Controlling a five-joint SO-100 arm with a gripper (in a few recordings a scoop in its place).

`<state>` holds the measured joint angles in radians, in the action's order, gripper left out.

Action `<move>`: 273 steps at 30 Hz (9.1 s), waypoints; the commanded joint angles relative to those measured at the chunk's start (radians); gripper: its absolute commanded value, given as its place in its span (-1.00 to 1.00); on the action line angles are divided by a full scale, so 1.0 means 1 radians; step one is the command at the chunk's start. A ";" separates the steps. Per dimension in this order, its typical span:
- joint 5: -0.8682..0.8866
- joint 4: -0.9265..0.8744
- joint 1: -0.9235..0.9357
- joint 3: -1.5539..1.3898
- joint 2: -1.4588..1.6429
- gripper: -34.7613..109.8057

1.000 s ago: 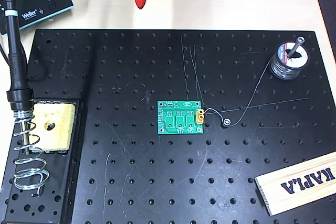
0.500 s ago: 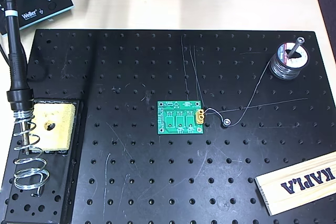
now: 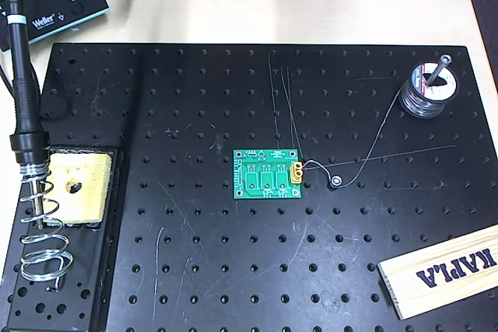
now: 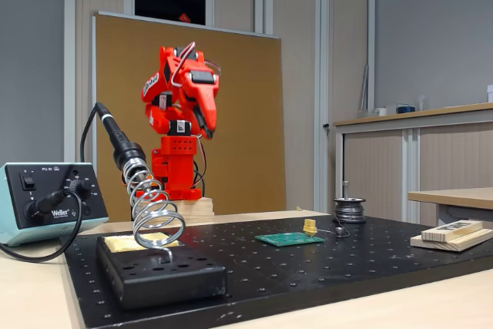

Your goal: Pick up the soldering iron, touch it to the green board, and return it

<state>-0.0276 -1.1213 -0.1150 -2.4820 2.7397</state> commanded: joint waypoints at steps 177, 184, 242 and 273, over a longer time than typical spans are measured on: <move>0.440 0.497 -0.167 0.029 -0.719 -0.52; 0.434 0.508 -0.124 0.038 -0.755 -0.52; 0.403 0.491 -0.071 0.196 -0.957 -0.52; 0.399 0.465 -0.035 0.089 -0.862 -0.52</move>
<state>0.3728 -0.6397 -0.1519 -2.3746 1.8193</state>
